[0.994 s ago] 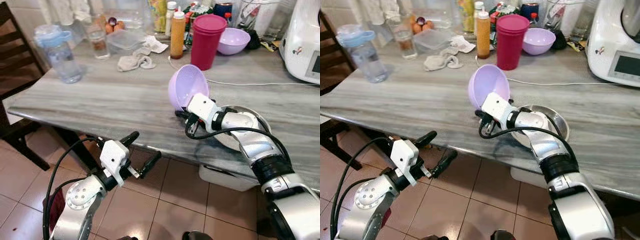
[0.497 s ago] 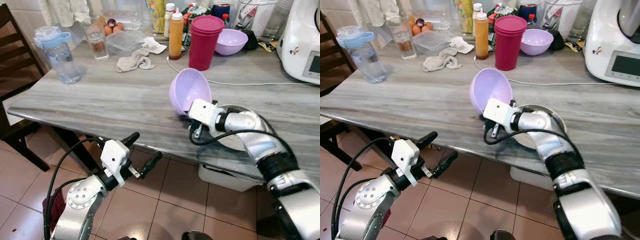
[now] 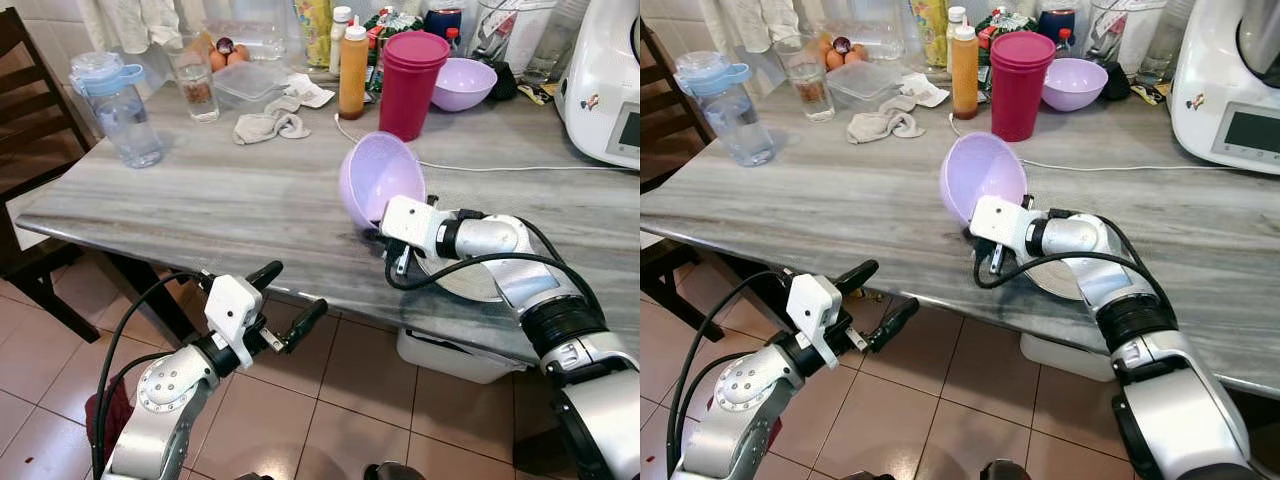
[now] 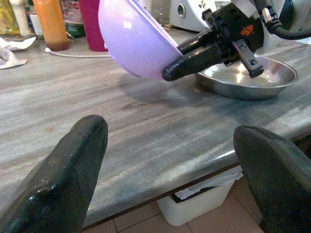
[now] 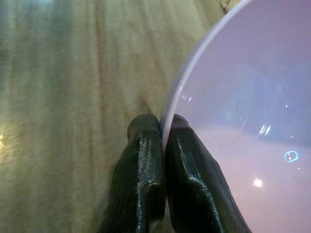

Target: Setting the table

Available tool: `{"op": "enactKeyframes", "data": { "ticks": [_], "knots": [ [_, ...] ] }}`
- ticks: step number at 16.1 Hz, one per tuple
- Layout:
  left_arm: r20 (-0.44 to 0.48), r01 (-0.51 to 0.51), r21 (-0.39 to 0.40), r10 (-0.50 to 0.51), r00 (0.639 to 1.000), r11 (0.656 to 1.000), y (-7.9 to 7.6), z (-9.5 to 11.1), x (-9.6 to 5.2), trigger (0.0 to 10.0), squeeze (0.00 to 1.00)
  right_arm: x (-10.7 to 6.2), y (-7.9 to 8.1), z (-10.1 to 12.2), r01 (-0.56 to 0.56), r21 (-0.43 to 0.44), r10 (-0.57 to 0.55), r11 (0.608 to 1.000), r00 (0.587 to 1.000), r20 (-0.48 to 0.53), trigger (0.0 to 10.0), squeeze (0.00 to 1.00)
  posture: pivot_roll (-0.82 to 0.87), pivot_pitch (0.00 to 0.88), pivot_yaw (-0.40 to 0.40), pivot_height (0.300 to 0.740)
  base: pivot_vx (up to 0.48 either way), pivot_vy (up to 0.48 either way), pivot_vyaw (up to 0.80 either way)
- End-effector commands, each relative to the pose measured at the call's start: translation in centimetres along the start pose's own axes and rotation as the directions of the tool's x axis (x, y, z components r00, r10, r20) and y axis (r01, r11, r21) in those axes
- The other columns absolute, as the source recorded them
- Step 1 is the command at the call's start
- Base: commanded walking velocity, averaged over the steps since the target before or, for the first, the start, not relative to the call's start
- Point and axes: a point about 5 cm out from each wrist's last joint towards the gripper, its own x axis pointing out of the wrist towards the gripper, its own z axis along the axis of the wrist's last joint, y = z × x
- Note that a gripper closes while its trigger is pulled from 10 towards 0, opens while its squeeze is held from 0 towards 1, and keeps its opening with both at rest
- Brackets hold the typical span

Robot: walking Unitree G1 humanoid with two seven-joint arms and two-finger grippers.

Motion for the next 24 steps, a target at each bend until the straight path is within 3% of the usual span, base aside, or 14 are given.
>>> {"op": "enactKeyframes", "data": {
  "ticks": [1,2,3,16,24],
  "knots": [
    [-0.007,0.007,0.003,-0.007,1.0,1.0,-0.1,0.1,0.1,10.0,0.0,0.0,0.1,0.1,-0.031,-0.028,0.03,0.999,1.0,-0.005,10.0,0.36,-0.2,0.121,0.039,0.74,0.0,0.0,0.0],
    [-0.009,0.006,0.004,-0.006,1.0,1.0,0.0,0.1,0.1,10.0,0.0,0.0,0.2,0.1,-0.04,-0.026,0.04,0.999,0.999,-0.007,10.0,0.36,-0.2,0.121,0.039,0.74,0.0,0.0,0.0],
    [-0.009,0.005,0.002,-0.005,1.0,1.0,0.0,0.1,0.1,10.0,0.0,0.0,0.2,0.1,-0.042,-0.024,0.042,0.999,0.999,-0.007,10.0,1.0,-0.19,0.121,0.041,0.74,0.0,0.0,0.0],
    [0.002,0.003,0.01,-0.003,1.0,1.0,0.3,0.6,0.7,10.0,0.0,-0.6,-0.5,0.2,-0.004,-0.041,0.003,0.999,1.0,-0.009,10.0,1.0,-0.2,0.11,0.047,0.74,0.0,0.0,0.0],
    [0.014,-0.011,0.02,0.011,1.0,1.0,0.7,0.6,1.1,10.0,0.0,-1.2,-2.6,3.1,0.131,-0.018,-0.128,0.991,0.985,0.12,10.0,1.0,-0.21,0.096,0.046,0.74,0.0,0.0,0.0]
  ]
}}
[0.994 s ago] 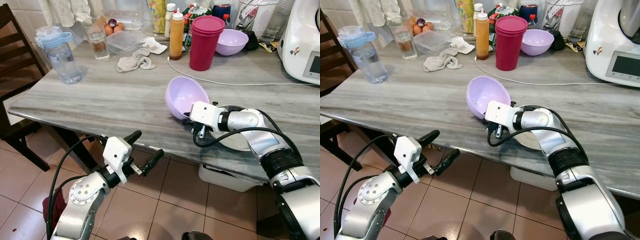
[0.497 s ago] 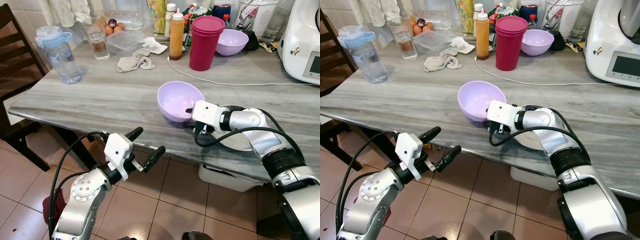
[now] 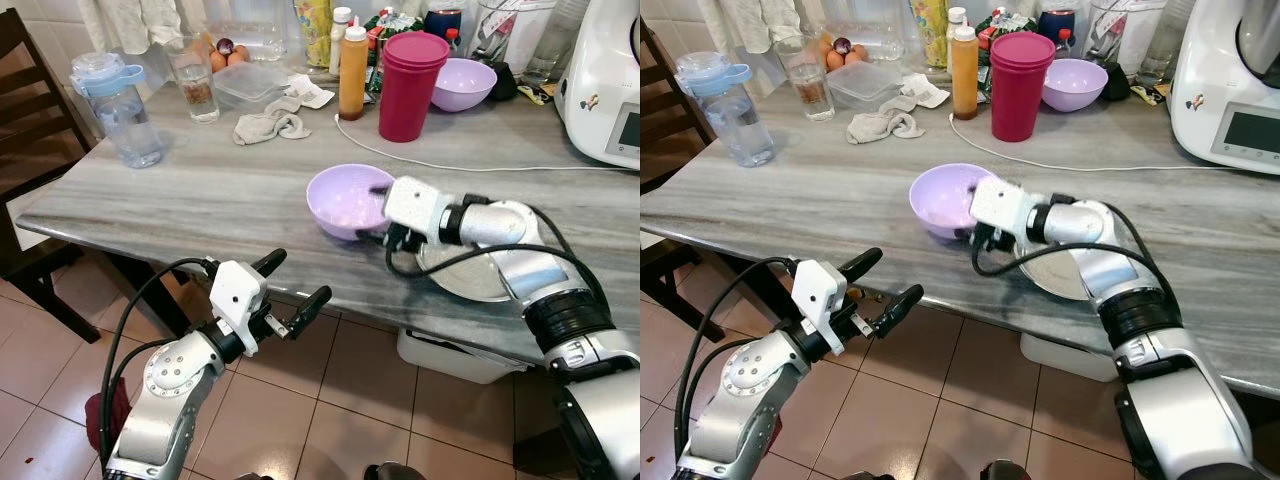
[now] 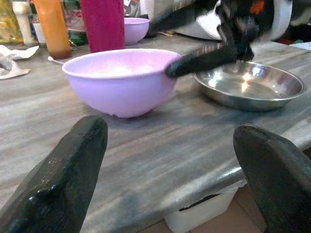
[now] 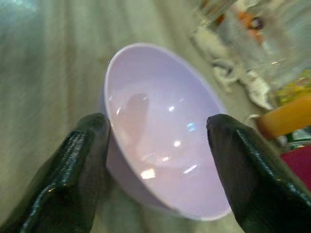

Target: Setting the table

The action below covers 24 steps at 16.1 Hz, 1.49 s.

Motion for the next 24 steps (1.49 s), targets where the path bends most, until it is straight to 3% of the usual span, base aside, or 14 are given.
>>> {"op": "enactKeyframes", "data": {
  "ticks": [1,7,8,10,11,13,17,20,24],
  "knots": [
    [-0.001,-0.005,0.015,0.005,1.0,1.0,0.3,-0.1,-0.1,10.0,0.0,-0.2,-0.8,0.9,0.045,-0.01,-0.045,0.999,0.998,0.034,10.0,1.0,-0.21,0.094,0.046,0.74,0.0,0.0,0.0],
    [0.004,-0.023,0.01,0.023,1.0,1.0,0.5,-0.3,-0.5,10.0,0.0,-2.2,-0.5,1.1,0.31,0.054,-0.313,0.949,0.948,0.059,10.0,1.0,-0.22,0.1,0.032,0.74,0.0,0.0,0.0],
    [0.006,-0.031,-0.001,0.031,1.0,1.0,0.4,-0.5,-0.6,10.0,0.0,-3.0,0.0,0.6,0.408,0.1,-0.413,0.907,0.91,0.036,10.0,1.0,-0.23,0.102,0.034,0.74,0.0,0.0,0.0],
    [0.011,-0.031,-0.006,0.031,0.999,1.0,0.3,-0.7,-0.7,10.0,0.0,-4.2,0.1,0.1,0.53,0.106,-0.533,0.841,0.846,-0.004,10.0,1.0,-0.23,0.104,0.034,0.74,0.0,0.0,0.0],
    [0.009,-0.024,-0.009,0.024,1.0,1.0,0.3,-0.8,-0.7,10.0,0.0,-5.8,0.0,-0.7,0.638,0.115,-0.635,0.761,0.769,-0.066,10.0,1.0,-0.25,0.11,0.038,0.74,0.0,0.0,0.0],
    [-0.005,-0.028,0.005,0.028,1.0,1.0,0.6,-1.1,-0.9,10.0,0.0,-8.0,1.2,-2.7,0.733,0.127,-0.705,0.669,0.679,-0.207,10.0,1.0,-0.26,0.114,0.039,0.74,0.0,0.0,0.0],
    [-0.017,-0.072,0.02,0.072,0.997,0.997,1.0,-1.5,-1.1,10.0,0.0,-9.4,2.4,-4.2,0.795,0.17,-0.721,0.582,0.602,-0.344,10.0,1.0,-0.27,0.12,0.043,0.74,0.0,0.0,0.0],
    [-0.013,-0.073,0.024,0.073,0.997,0.997,1.1,-1.5,-0.9,10.0,0.0,-9.3,3.2,-5.3,0.804,0.231,-0.681,0.548,0.589,-0.434,10.0,1.0,-0.27,0.117,0.043,0.74,0.0,0.0,0.0],
    [-0.003,-0.071,0.025,0.071,0.997,0.997,1.1,-1.3,-0.8,10.0,0.0,-8.5,3.2,-6.6,0.779,0.284,-0.598,0.559,0.616,-0.513,10.0,1.0,-0.26,0.118,0.036,0.74,0.0,0.0,0.0]
  ]
}}
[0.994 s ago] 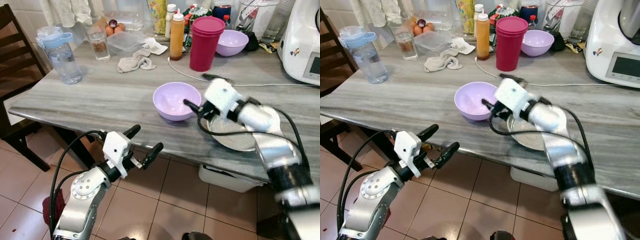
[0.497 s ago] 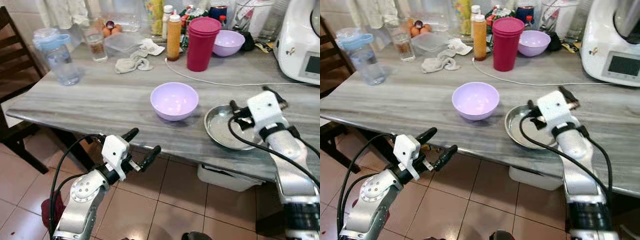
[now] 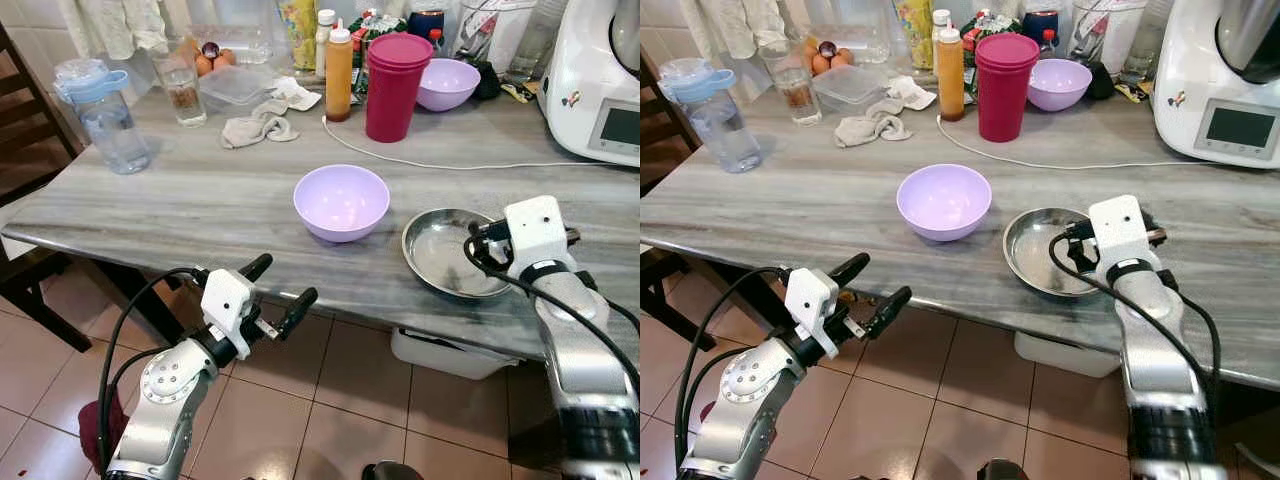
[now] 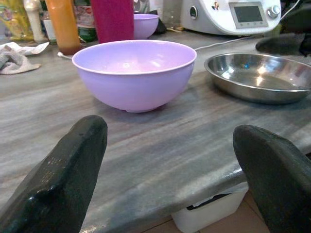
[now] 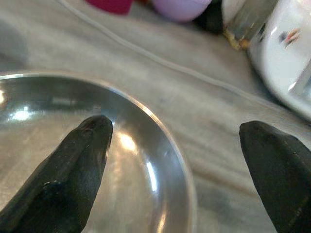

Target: Setting the table

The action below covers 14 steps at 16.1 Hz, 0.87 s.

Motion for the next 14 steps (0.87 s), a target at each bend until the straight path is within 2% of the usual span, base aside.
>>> {"op": "enactKeyframes", "data": {
  "ticks": [1,5,8,10,14],
  "knots": [
    [-0.003,-0.025,0.048,0.026,1.0,0.998,0.6,0.2,-0.2,10.0,0.0,0.6,0.1,-0.2,-0.023,0.026,0.024,0.999,0.999,-0.038,10.0,1.0,-0.26,0.12,0.033,0.74,0.0,0.0,0.0],
    [-0.019,-0.1,0.041,0.101,0.995,0.994,1.4,-0.2,-0.5,10.0,0.0,1.3,0.9,-0.3,-0.078,0.022,0.079,0.997,0.995,-0.067,10.0,1.0,-0.25,0.121,0.028,0.74,0.0,0.0,0.0],
    [-0.022,-0.103,0.04,0.104,0.994,0.994,1.4,-0.2,-0.6,10.0,0.0,1.7,1.4,-0.5,-0.107,0.035,0.11,0.994,0.989,-0.101,10.0,1.0,-0.25,0.121,0.024,0.74,0.0,0.0,0.0],
    [-0.022,-0.105,0.037,0.106,0.994,0.994,1.4,-0.2,-0.6,10.0,0.0,1.9,1.6,-0.6,-0.125,0.043,0.129,0.991,0.985,-0.115,10.0,0.96,-0.25,0.123,0.021,0.74,0.0,0.0,0.0],
    [-0.022,-0.099,0.032,0.1,0.995,0.995,1.3,-0.2,-0.5,10.0,0.0,2.4,2.7,-0.8,-0.174,0.06,0.181,0.983,0.972,-0.15,10.0,0.71,-0.25,0.122,0.022,0.74,0.0,0.0,0.0]
  ]
}}
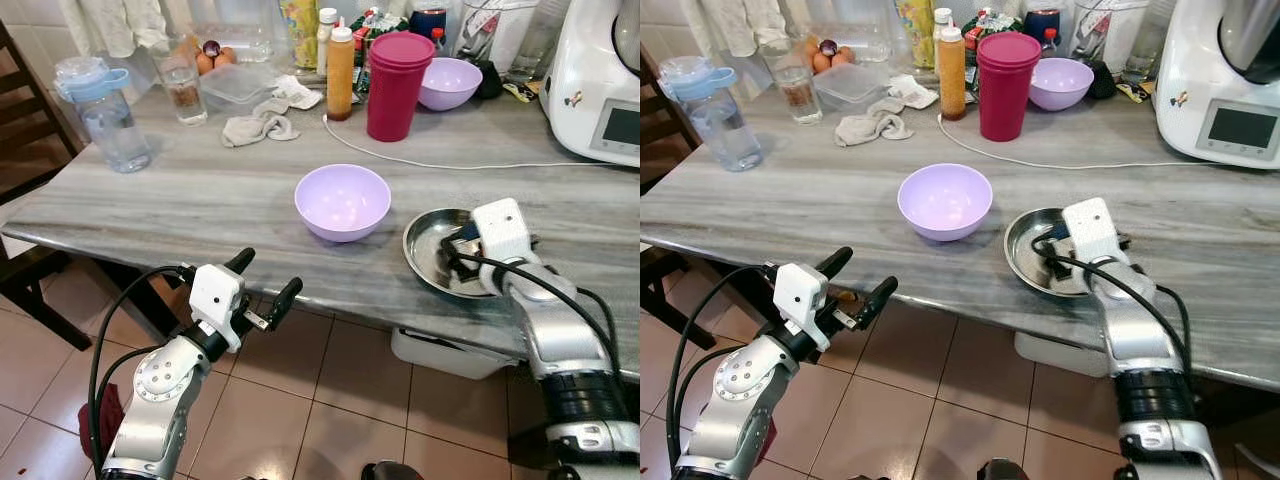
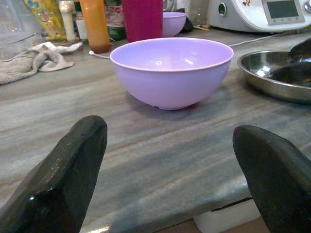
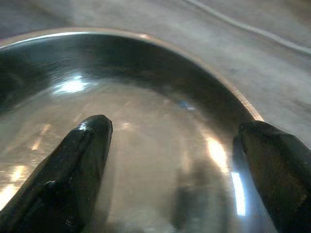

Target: Setting the table

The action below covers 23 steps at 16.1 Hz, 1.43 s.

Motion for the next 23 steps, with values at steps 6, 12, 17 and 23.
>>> {"op": "enactKeyframes", "data": {
  "ticks": [6,12,17,23],
  "knots": [
    [-0.01,-0.004,-0.002,0.004,1.0,1.0,0.0,-0.1,0.0,10.0,0.0,1.2,2.6,1.0,-0.113,0.051,0.113,0.992,0.994,0.004,10.0,0.53,-0.24,0.121,0.012,0.74,0.0,0.0,0.0],
    [-0.006,-0.008,-0.008,0.008,1.0,1.0,-0.3,-0.1,-0.1,10.0,0.0,1.0,3.7,1.5,-0.15,0.057,0.15,0.987,0.989,0.019,10.0,0.51,-0.23,0.116,0.005,0.74,0.0,0.0,0.0],
    [-0.004,-0.005,-0.007,0.005,1.0,1.0,-0.1,-0.1,0.1,10.0,0.0,-1.9,2.0,1.7,-0.041,0.1,0.026,0.994,0.99,0.14,10.0,0.51,-0.25,0.115,0.019,0.74,0.0,0.0,0.0],
    [0.012,-0.002,-0.001,0.002,1.0,1.0,0.2,0.2,0.5,10.0,0.0,-4.8,1.4,3.5,0.12,0.065,-0.135,0.991,0.917,0.374,10.0,0.0,-0.27,0.117,0.037,0.74,0.0,0.0,0.0]
  ]
}}
